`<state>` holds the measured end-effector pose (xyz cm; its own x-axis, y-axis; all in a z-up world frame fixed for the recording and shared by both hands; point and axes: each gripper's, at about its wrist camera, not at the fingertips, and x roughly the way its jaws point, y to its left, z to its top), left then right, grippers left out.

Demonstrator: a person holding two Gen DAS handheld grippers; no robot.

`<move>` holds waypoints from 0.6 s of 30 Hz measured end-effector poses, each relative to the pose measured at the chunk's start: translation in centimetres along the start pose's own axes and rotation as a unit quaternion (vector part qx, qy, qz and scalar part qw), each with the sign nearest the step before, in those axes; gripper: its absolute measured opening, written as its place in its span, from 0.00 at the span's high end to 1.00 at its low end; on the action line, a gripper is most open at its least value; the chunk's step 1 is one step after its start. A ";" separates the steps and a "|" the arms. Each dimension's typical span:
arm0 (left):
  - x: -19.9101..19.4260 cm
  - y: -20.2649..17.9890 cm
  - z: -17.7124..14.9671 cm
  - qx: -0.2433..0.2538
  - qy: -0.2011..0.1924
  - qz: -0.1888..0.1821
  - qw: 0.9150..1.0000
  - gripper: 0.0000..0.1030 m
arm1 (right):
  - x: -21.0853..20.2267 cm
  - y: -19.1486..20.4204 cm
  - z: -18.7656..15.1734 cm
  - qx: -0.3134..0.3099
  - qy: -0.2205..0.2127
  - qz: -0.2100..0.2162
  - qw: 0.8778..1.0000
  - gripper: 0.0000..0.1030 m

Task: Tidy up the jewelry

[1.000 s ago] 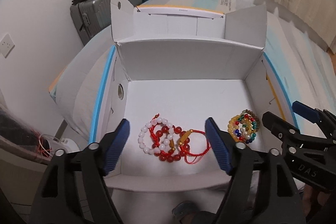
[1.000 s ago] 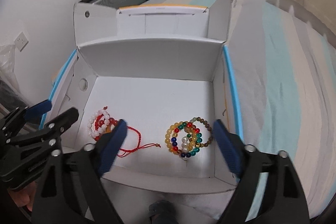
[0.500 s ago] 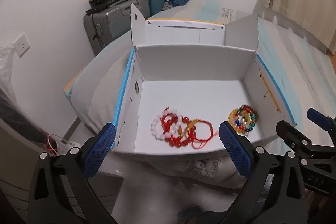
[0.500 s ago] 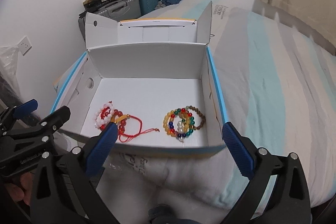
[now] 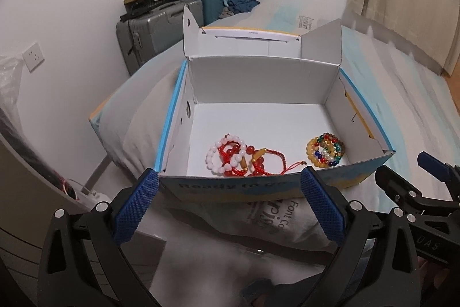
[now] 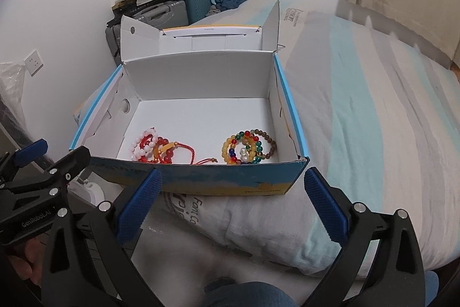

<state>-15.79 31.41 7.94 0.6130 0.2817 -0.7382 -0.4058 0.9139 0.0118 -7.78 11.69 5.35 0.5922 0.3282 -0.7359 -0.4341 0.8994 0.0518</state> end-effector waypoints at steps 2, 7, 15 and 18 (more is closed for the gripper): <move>0.0 0.1 0.0 -0.005 0.002 -0.003 1.000 0.06 | -0.1 0.1 0.0 -0.001 0.000 0.000 1.000 0.07; 0.1 -0.1 0.0 -0.001 0.002 0.001 1.000 0.06 | -0.1 0.1 -0.1 -0.003 0.001 -0.001 1.000 0.07; -0.3 -0.3 0.0 0.008 -0.003 -0.002 1.000 0.06 | -0.1 0.3 0.2 -0.004 0.003 -0.002 1.000 0.07; -0.4 -0.4 0.0 0.010 -0.005 -0.006 1.000 0.06 | -0.1 0.3 0.3 -0.005 0.003 -0.003 1.000 0.07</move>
<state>-15.82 30.92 8.21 0.6247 0.2741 -0.7311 -0.3845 0.9230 0.0175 -7.78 11.98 5.63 0.5902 0.3210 -0.7407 -0.4376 0.8982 0.0406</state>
